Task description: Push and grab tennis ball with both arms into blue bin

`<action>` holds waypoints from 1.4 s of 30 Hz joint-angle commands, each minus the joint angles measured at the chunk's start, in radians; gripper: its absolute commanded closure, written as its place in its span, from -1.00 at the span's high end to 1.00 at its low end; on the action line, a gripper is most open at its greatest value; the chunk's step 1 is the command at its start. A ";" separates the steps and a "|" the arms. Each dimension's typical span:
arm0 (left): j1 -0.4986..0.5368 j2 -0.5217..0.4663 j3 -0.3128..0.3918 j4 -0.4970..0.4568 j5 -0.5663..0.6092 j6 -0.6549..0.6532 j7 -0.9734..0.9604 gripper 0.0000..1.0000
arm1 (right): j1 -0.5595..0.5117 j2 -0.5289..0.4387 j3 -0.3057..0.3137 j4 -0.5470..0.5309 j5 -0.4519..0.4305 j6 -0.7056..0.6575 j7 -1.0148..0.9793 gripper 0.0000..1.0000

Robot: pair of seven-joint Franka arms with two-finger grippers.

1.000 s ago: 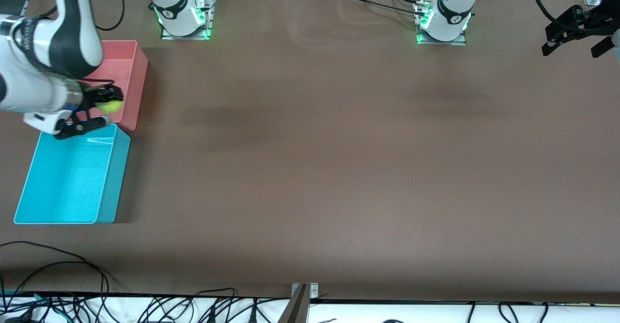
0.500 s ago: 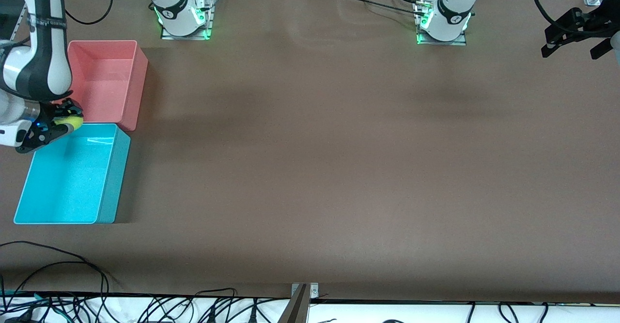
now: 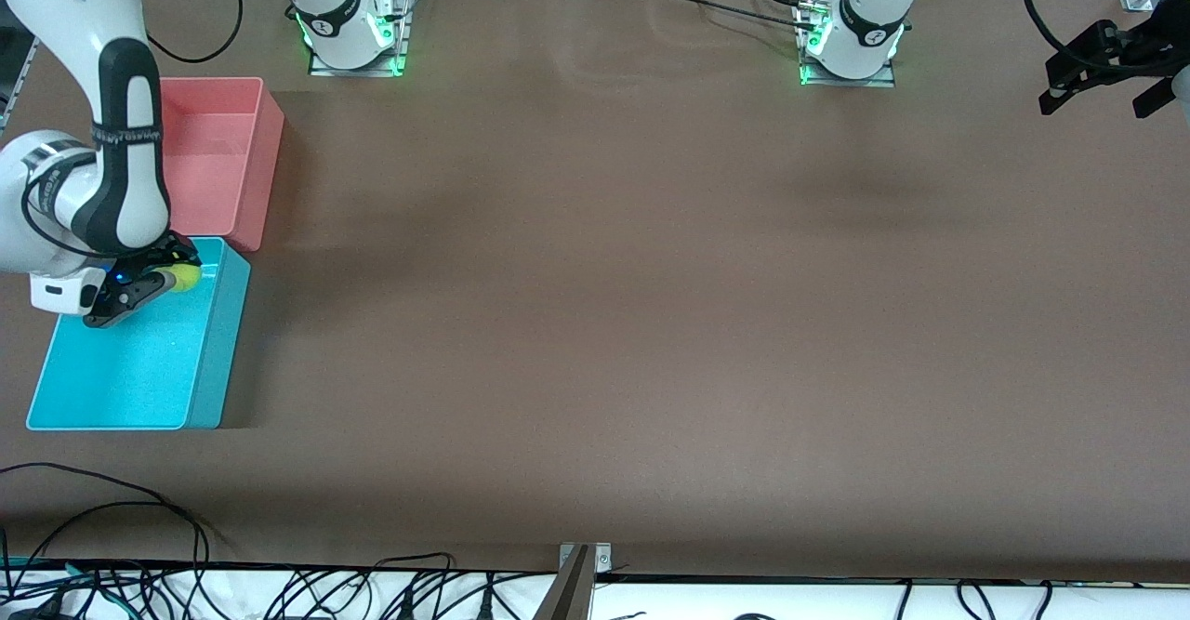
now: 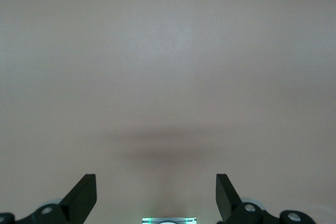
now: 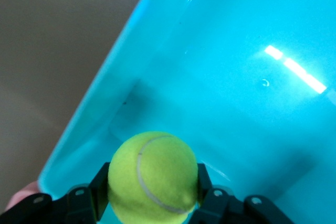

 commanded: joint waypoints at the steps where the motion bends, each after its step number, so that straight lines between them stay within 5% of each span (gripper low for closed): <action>1: 0.004 0.017 -0.001 0.034 0.002 -0.005 -0.007 1.00 | -0.015 0.005 0.001 0.019 0.031 -0.018 -0.031 -0.37; 4: 0.004 0.017 -0.001 0.034 0.002 -0.005 -0.007 1.00 | -0.018 0.005 0.004 0.016 0.032 -0.021 -0.030 0.00; 6: 0.004 0.017 -0.001 0.034 0.002 -0.005 -0.007 1.00 | -0.018 0.005 0.004 0.018 0.032 -0.041 -0.024 0.72; 10: 0.007 0.017 -0.001 0.034 0.002 -0.005 -0.007 1.00 | -0.018 0.002 0.001 0.022 0.032 -0.072 -0.024 1.00; 24: 0.007 0.017 -0.001 0.034 0.002 -0.004 -0.007 1.00 | -0.027 -0.004 -0.005 0.107 0.031 -0.181 -0.025 1.00; 42: 0.005 0.030 -0.003 0.034 0.001 -0.004 -0.007 1.00 | -0.035 -0.006 -0.053 0.360 0.020 -0.491 -0.016 1.00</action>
